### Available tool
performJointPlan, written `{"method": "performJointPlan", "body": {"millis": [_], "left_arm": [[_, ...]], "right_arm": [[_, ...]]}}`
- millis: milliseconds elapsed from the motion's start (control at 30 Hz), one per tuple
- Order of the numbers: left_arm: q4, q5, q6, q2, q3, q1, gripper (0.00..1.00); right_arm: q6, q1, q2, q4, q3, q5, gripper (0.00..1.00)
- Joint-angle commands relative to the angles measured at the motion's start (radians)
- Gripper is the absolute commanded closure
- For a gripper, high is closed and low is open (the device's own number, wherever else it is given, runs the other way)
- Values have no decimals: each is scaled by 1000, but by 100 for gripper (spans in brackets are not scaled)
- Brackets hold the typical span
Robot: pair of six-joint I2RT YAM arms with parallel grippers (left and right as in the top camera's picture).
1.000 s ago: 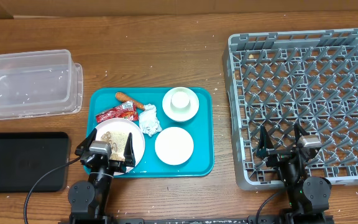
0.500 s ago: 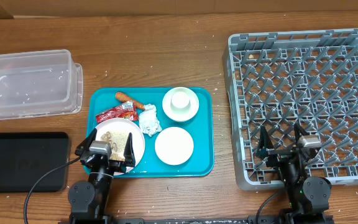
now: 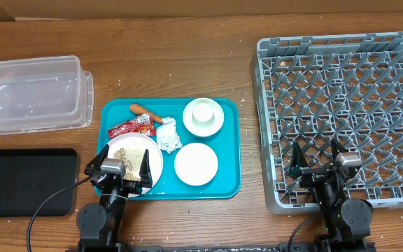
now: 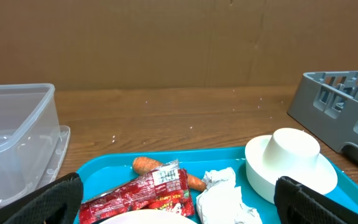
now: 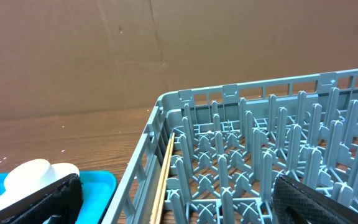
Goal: Sort waste into correct bins and load items into the dishwasher
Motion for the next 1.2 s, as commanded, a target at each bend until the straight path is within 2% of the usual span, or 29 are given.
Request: {"method": "performJointPlan", "body": {"millis": [0,433,600,700,833,1167], "left_arm": [[-2,-14,23,-12,-4,-6,0],[13,-42,24,-12,-4,-6,0],[22,72,-84,-12,-4,-6,0],[87,124,-157,-12,-4,-6,0],[179,170,-169,-12,-4,-6,0],[74,170,-183,-12,-4,-6,0]], "right_arm": [[-3,2,-10,6,-10,3,0],[-3,2,-10,6,-10,3,0],[-3,2,-10,6,-10,3,0],[-3,2,-10,6,-10,3,0],[-3,2,-10,6,-10,3,0],[-3,2,-10,6,-10,3,0]]}}
